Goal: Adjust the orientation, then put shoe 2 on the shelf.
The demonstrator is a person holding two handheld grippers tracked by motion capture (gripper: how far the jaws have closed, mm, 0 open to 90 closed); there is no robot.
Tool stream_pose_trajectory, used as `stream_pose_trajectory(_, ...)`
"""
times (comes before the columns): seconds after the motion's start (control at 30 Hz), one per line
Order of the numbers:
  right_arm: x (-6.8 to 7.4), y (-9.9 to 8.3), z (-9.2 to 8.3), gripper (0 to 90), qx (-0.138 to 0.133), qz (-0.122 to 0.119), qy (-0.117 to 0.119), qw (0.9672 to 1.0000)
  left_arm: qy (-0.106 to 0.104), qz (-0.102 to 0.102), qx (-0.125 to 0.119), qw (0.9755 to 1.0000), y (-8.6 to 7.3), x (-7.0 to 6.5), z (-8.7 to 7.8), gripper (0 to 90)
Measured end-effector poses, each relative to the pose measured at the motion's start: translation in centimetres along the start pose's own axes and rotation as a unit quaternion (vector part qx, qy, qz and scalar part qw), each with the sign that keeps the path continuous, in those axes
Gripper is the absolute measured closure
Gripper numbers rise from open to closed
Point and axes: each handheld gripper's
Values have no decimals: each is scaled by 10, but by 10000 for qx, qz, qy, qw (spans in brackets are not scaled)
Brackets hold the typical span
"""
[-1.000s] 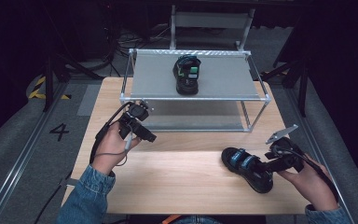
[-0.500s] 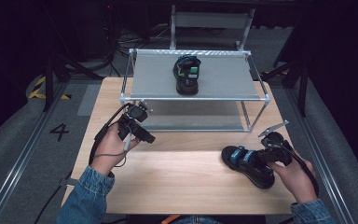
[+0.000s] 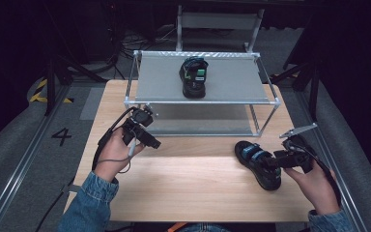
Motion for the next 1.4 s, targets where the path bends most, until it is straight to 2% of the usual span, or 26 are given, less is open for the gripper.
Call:
stream_pose_trajectory(0.07,5,-3,-7,510,155,-6,-46,9999,-9,73,27,10000,0,1,2,277)
stream_pose_trajectory(0.13,5,-7,-11,545,254,-38,-233,9994,-39,67,30,10000,1,-1,3,278)
stream_pose_trajectory(0.17,5,-8,-13,555,303,-7,-241,9993,-53,87,20,9999,1,-1,3,279)
stream_pose_trajectory(0.23,3,-12,-12,594,497,76,-135,9986,-55,84,19,9999,1,-1,3,279)
stream_pose_trajectory(0.27,2,-13,-11,686,582,83,-90,9982,-54,86,33,9999,1,0,3,280)
stream_pose_trajectory(0.33,3,-13,-10,719,665,76,-30,9978,-56,97,17,9999,1,0,4,281)
stream_pose_trajectory(0.43,10,-12,-11,758,658,-33,-109,9978,-98,129,50,9999,2,0,4,295)
stream_pose_trajectory(0.57,28,-8,-10,760,614,-271,122,9977,-94,124,82,9998,2,0,5,296)
stream_pose_trajectory(0.63,36,-7,-7,751,659,-463,273,9964,-102,121,57,9999,2,0,5,296)
stream_pose_trajectory(0.7,38,-7,-3,713,775,-514,363,9950,-102,117,51,9999,1,1,4,295)
stream_pose_trajectory(0.73,38,-7,-3,634,784,-543,401,9946,-70,112,78,9999,1,1,4,294)
stream_pose_trajectory(0.77,36,-7,-5,557,633,-564,357,9958,-73,100,69,9999,1,1,4,293)
stream_pose_trajectory(0.83,34,-6,-10,486,324,-609,373,9969,-91,74,61,9999,0,1,4,289)
stream_pose_trajectory(0.9,29,-3,-10,437,-40,-887,415,9952,-81,82,47,9999,0,1,4,284)
stream_pose_trajectory(0.97,18,0,-3,403,-203,-879,167,9958,-75,84,88,9999,-2,1,4,277)
stream_pose_trajectory(1.0,18,0,-3,403,-203,-879,167,9958,-75,84,88,9999,-2,1,4,275)
stream_pose_trajectory(1.03,13,2,3,386,-197,-884,53,9959,-69,60,87,9999,-4,1,4,275)
stream_pose_trajectory(1.07,3,7,16,379,-59,-859,-108,9962,-50,36,102,9999,-7,4,4,269)
stream_pose_trajectory(1.1,2,8,21,376,20,-869,-152,9961,-5,-46,109,9999,-10,7,3,269)
stream_pose_trajectory(1.13,2,8,21,376,20,-869,-152,9961,-5,-46,109,9999,-10,7,3,268)
stream_pose_trajectory(1.17,0,11,32,387,190,-990,-368,9942,35,-88,115,9999,-13,9,3,268)
stream_pose_trajectory(1.2,0,11,32,387,190,-990,-368,9942,35,-88,115,9999,-13,9,3,268)
stream_pose_trajectory(1.23,0,13,38,410,289,-1048,-467,9930,44,-132,99,9999,-15,10,4,268)
stream_pose_trajectory(1.27,1,15,43,422,362,-1069,-445,9926,50,-153,158,9997,-17,11,4,267)
stream_pose_trajectory(1.33,2,19,49,486,450,-1078,-406,9923,67,-217,179,9996,-21,13,6,264)
stream_pose_trajectory(1.4,4,21,48,557,421,-1091,-392,9924,81,-261,199,9994,-24,15,7,263)
Point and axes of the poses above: each handheld gripper's, and its own axes: z roughly forward along the jaws, y roughly out of its top, x roughly to its left, and after that the axes turned 9 degrees about z, right-handed
